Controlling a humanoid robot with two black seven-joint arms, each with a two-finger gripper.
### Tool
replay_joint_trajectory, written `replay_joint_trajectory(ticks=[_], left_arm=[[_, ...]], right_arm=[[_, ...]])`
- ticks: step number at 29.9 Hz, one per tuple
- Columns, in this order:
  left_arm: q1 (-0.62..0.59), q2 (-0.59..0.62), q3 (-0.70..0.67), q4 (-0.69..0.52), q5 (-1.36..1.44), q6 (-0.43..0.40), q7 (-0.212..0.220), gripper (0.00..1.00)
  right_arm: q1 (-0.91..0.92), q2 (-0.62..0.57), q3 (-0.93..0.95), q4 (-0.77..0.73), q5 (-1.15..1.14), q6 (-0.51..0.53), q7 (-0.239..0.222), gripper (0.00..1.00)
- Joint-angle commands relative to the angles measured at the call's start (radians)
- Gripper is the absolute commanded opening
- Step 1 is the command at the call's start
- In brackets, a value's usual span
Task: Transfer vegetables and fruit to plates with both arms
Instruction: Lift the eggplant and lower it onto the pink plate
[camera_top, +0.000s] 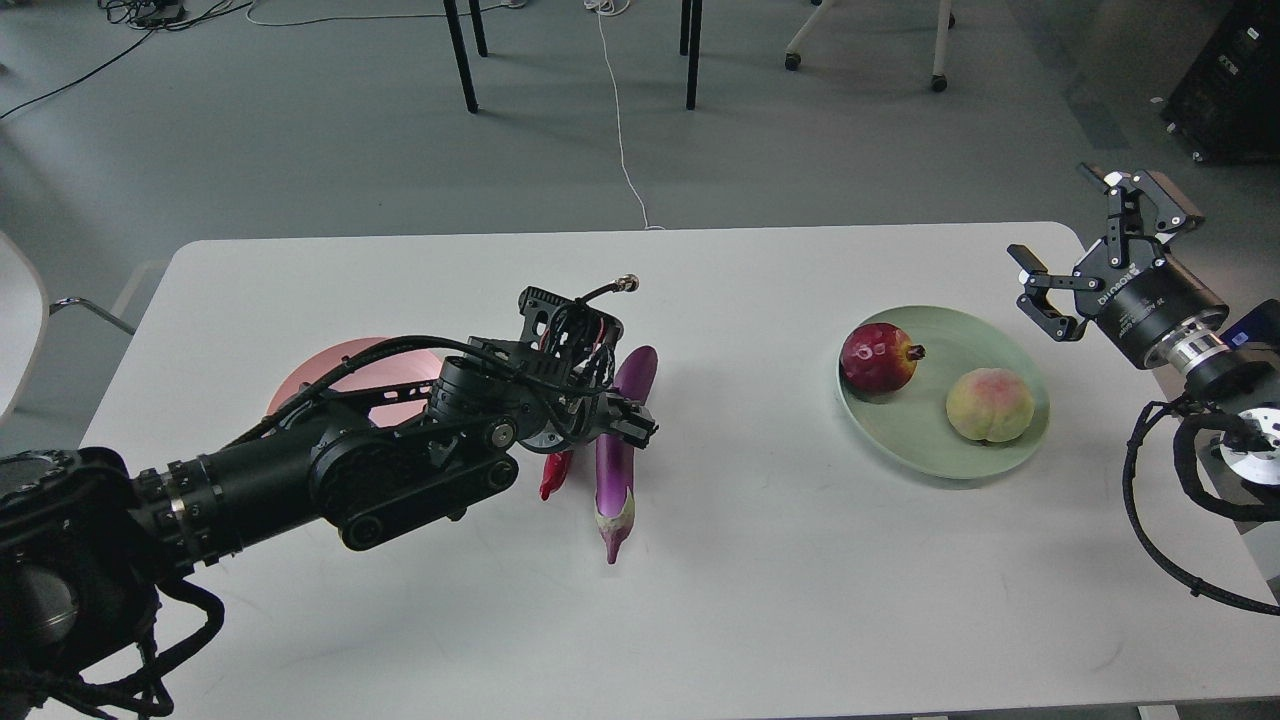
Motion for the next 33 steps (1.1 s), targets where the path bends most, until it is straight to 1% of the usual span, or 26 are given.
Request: replay_joint_trajectory(ticks=[1,3,6,9,11,14,16,18,21,23,25,33], left_arm=[[-0.090,0.003,-0.003,-0.004,-0.119,0.000,0.002,0.24],[-0.156,0.030,0.001,-0.021,-0.176,0.000,-0.001,0.24],[-0.207,0.122,0.001,-0.059,-0.213,0.000,-0.013,0.24],[-0.226,0.255,0.001,-0.106,-0.208,0.000,-0.061,0.24],[-0.224,0.358,0.010,-0.149,-0.207,0.000,-0.079,0.24],[-0.200,0.499,0.023,-0.209,-0.199,0.000,-0.088,0.24],[-0.157,0.573,0.046,-0.225,-0.175,0.000,-0.101,0.24],[-0.122,0.627,0.051,-0.235,-0.115,0.000,-0.134,0.24],[-0.062,0.681,0.053,-0.238,0.015,0.000,-0.223,0.24],[-0.025,0.705,0.053,-0.238,0.080,0.000,-0.260,0.24],[-0.011,0.724,0.053,-0.238,0.086,0.000,-0.271,0.24],[0.056,0.725,0.054,-0.223,0.095,0.000,-0.271,0.25]], right_arm=[[-0.002,0.000,0.000,-0.001,0.000,0.000,0.000,0.97],[-0.003,0.002,0.000,-0.002,0.000,0.000,0.000,0.97],[-0.002,0.011,-0.002,-0.001,0.000,0.000,0.000,0.97],[-0.003,0.013,-0.002,-0.002,0.000,0.000,0.000,0.97],[-0.003,0.013,-0.002,-0.002,0.000,0.000,0.000,0.97],[-0.003,0.020,-0.002,-0.002,0.000,0.000,0.000,0.97],[-0.002,0.027,-0.002,-0.002,0.000,0.000,0.000,0.97],[-0.002,0.028,-0.002,-0.002,-0.002,0.000,0.000,0.97],[-0.002,0.028,-0.002,-0.002,-0.002,0.000,0.000,0.97],[-0.003,0.028,-0.003,-0.002,-0.002,0.000,0.000,0.97],[-0.003,0.028,-0.003,-0.004,-0.002,0.000,0.000,0.97],[-0.003,0.030,-0.006,-0.004,-0.002,0.000,0.000,0.97]])
